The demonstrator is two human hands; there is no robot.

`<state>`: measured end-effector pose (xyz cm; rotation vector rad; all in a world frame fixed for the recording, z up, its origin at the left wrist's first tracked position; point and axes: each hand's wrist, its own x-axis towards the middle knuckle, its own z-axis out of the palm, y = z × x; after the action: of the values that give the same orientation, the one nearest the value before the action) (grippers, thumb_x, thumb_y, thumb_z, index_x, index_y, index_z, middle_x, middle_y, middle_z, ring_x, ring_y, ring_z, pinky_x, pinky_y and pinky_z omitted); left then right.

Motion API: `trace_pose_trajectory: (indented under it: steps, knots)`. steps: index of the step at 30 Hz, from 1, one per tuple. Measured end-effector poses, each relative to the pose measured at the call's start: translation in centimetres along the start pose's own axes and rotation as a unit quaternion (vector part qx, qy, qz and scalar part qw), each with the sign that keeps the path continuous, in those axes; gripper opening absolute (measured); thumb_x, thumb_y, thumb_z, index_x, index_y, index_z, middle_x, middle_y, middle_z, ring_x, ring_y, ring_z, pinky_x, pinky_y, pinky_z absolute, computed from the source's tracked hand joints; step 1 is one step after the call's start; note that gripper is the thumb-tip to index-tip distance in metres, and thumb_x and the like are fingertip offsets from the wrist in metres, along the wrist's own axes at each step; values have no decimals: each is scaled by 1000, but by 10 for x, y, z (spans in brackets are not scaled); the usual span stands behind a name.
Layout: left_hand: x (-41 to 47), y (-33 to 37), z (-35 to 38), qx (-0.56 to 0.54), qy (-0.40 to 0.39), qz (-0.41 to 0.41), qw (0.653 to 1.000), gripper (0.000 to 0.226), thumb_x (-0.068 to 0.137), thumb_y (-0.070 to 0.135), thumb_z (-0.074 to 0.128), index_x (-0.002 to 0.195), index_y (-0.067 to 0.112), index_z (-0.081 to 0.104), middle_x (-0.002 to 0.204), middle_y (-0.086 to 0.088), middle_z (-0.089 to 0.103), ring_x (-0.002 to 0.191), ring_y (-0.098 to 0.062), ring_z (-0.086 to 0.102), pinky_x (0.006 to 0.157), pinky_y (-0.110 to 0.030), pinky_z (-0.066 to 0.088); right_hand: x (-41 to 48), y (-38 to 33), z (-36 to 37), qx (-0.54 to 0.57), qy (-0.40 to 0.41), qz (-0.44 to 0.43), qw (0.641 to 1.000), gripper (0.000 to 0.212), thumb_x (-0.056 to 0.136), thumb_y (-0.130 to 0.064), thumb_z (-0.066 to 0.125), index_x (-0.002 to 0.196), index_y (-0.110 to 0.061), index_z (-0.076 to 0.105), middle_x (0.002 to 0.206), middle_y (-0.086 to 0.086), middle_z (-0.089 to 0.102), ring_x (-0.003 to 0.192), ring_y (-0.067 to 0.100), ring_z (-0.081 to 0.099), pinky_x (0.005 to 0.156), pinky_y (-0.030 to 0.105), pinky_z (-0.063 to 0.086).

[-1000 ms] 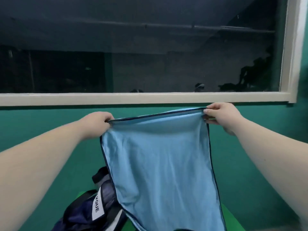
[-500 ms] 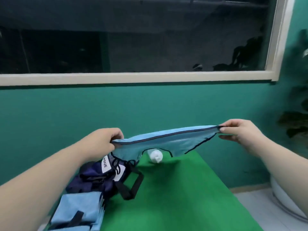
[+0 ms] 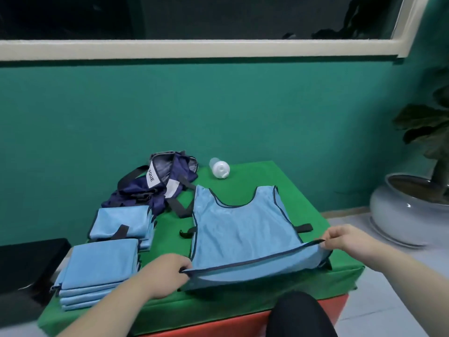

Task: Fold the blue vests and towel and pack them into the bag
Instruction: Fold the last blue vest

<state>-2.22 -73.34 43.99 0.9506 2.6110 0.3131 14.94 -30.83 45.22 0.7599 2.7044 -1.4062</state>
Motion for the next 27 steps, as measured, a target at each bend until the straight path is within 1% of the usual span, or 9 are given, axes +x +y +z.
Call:
trace_pose_trajectory:
  steps: [2, 5, 7, 9, 11, 16, 20, 23, 27]
  knots:
    - [-4, 1, 1, 10, -12, 9, 1000, 12, 89, 23, 54, 78, 22, 59, 80, 7, 60, 70, -6, 52, 64, -23, 40, -3, 2, -2, 4, -15, -4, 1000, 28, 62, -36, 77, 69, -11, 66, 67, 2, 61, 70, 16, 52, 74, 36, 34]
    - [-5, -1, -2, 15, -30, 31, 999, 11, 89, 20, 49, 83, 20, 59, 94, 8, 58, 88, -13, 56, 83, -28, 48, -5, -1, -5, 26, -33, -27, 999, 19, 77, -16, 78, 64, -16, 64, 66, 0, 56, 68, 14, 48, 72, 34, 33]
    - [-7, 1, -7, 13, -33, 45, 998, 15, 88, 16, 48, 80, 25, 58, 91, 11, 58, 86, -11, 56, 81, -25, 47, -3, -1, -6, 64, -38, -29, 997, 22, 84, -1, 72, 67, -11, 62, 67, 6, 54, 65, 16, 49, 70, 32, 37]
    - [-7, 3, -12, -12, -22, 43, 999, 19, 86, 14, 48, 79, 28, 58, 82, 10, 61, 74, -9, 56, 73, -25, 46, 0, -1, -7, 96, -41, -20, 994, 19, 84, 4, 71, 72, -5, 59, 68, 10, 51, 63, 19, 49, 65, 30, 40]
    - [-7, 3, -15, -51, -7, 31, 998, 21, 85, 12, 46, 81, 29, 58, 72, 10, 62, 61, -6, 52, 63, -26, 45, 1, -4, -7, 114, -40, -11, 993, 20, 78, -5, 78, 74, -4, 59, 68, 12, 52, 64, 22, 49, 64, 32, 41]
    - [-1, 4, -17, -136, 12, 28, 990, 29, 89, 6, 44, 73, 30, 49, 59, 13, 47, 55, -6, 40, 56, -26, 36, 3, -7, -10, 125, -36, 6, 991, 43, 52, -34, 85, 77, -8, 61, 68, 11, 55, 62, 23, 49, 54, 28, 40]
    - [2, 4, -18, -149, 18, 44, 988, 17, 91, 8, 52, 80, 20, 57, 63, 13, 50, 55, -4, 41, 58, -24, 36, 1, -8, -13, 134, -42, 6, 990, 39, 58, -21, 91, 76, -9, 59, 67, 9, 54, 56, 19, 47, 51, 26, 37]
    - [2, 1, -20, -159, 33, 48, 986, 13, 93, 24, 65, 81, 21, 63, 62, 11, 56, 54, -3, 45, 56, -22, 38, -4, -9, -15, 139, -38, 9, 990, 38, 61, -26, 88, 78, -8, 59, 69, 9, 54, 58, 18, 48, 53, 27, 38]
    - [-4, -4, -22, -213, 40, 38, 976, 18, 83, 34, 77, 76, 25, 64, 62, 9, 61, 56, -3, 54, 60, -22, 43, -12, -7, -15, 122, -25, 9, 992, 73, 33, -55, 96, 78, -9, 62, 69, 8, 56, 61, 19, 49, 55, 27, 39]
